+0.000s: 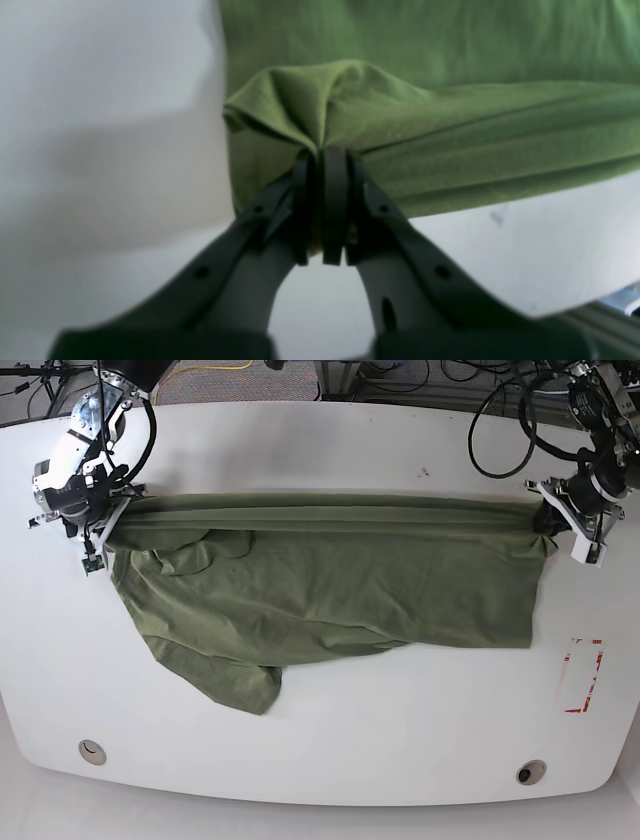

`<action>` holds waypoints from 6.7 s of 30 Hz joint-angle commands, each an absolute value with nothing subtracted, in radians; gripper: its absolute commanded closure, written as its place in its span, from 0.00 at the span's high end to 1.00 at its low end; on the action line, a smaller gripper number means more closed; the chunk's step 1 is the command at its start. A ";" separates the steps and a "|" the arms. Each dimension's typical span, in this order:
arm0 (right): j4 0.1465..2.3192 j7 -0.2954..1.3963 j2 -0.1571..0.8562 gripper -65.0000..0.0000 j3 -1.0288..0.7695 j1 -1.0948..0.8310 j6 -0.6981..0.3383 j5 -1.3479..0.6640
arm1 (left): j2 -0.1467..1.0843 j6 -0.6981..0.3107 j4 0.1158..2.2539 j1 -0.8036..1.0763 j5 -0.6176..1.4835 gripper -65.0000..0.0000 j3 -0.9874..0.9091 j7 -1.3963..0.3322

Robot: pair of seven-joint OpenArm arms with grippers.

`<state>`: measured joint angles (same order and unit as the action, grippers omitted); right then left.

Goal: Fold the T-shirt properly
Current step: 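Swing the lifted hem over the shirt toward the collar edge and lower, then open both grippers to release the folded hem, then lower both grippers onto the folded edge and grasp the fabric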

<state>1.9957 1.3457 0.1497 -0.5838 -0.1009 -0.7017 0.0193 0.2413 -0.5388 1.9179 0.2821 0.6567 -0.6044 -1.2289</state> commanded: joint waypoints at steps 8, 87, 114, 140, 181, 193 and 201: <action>2.015 1.349 0.136 0.01 -0.595 -0.165 -0.698 0.068 | 0.263 -0.533 1.936 0.375 0.633 0.00 -0.621 -1.211; 1.784 1.311 0.051 1.00 -0.659 0.062 -0.698 -0.245 | 0.265 -0.526 1.960 0.237 0.872 0.57 -0.630 -1.376; 1.662 1.153 0.047 0.61 -0.506 0.076 -0.698 -0.097 | 0.283 -0.533 1.959 0.206 0.800 0.57 -0.628 -1.374; 1.612 1.096 0.044 0.09 -0.506 0.073 -0.698 -0.058 | 0.283 -0.533 1.957 0.196 0.799 0.57 -0.627 -1.374; 1.669 1.118 0.048 0.09 -0.503 0.186 -0.698 -0.058 | 0.283 -0.533 1.956 0.196 0.799 0.57 -0.627 -1.374; 1.670 1.118 0.054 0.36 -0.503 0.202 -0.698 -0.056 | 0.285 -0.533 1.956 0.202 0.800 0.57 -0.605 -1.374; 1.753 1.119 0.073 0.89 -0.510 0.156 -0.698 -0.056 | 0.278 -0.582 1.957 0.216 0.805 0.57 -0.602 -1.376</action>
